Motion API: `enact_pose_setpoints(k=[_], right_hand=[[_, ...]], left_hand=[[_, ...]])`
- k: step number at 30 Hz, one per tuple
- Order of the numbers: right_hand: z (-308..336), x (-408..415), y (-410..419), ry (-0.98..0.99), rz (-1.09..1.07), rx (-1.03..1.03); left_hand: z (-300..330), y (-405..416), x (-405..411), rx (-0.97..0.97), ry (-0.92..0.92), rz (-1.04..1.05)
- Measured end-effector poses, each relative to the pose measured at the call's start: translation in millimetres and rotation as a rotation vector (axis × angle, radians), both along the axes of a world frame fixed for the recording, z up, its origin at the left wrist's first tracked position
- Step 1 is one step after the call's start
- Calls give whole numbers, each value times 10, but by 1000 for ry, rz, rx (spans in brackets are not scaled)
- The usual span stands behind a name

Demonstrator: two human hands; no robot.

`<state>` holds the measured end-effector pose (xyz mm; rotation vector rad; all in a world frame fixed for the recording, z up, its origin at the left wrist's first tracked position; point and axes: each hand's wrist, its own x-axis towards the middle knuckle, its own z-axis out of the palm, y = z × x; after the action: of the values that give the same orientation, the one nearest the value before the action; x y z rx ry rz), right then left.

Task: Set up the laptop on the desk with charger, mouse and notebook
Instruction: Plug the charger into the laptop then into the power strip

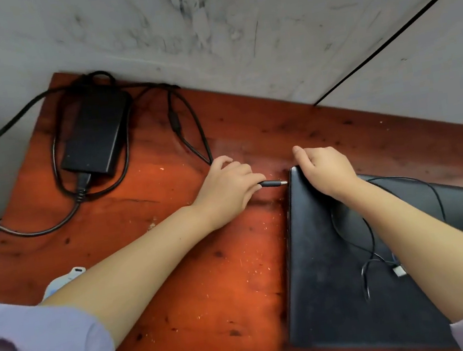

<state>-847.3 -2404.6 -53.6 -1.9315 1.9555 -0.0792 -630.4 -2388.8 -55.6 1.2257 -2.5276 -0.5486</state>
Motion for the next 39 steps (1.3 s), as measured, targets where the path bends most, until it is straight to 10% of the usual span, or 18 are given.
enact_pose_setpoints(k=[39], right_hand=[[66,-51,-7,-31,30,-42]], left_hand=[[86,-20,-1,71,77,-18]])
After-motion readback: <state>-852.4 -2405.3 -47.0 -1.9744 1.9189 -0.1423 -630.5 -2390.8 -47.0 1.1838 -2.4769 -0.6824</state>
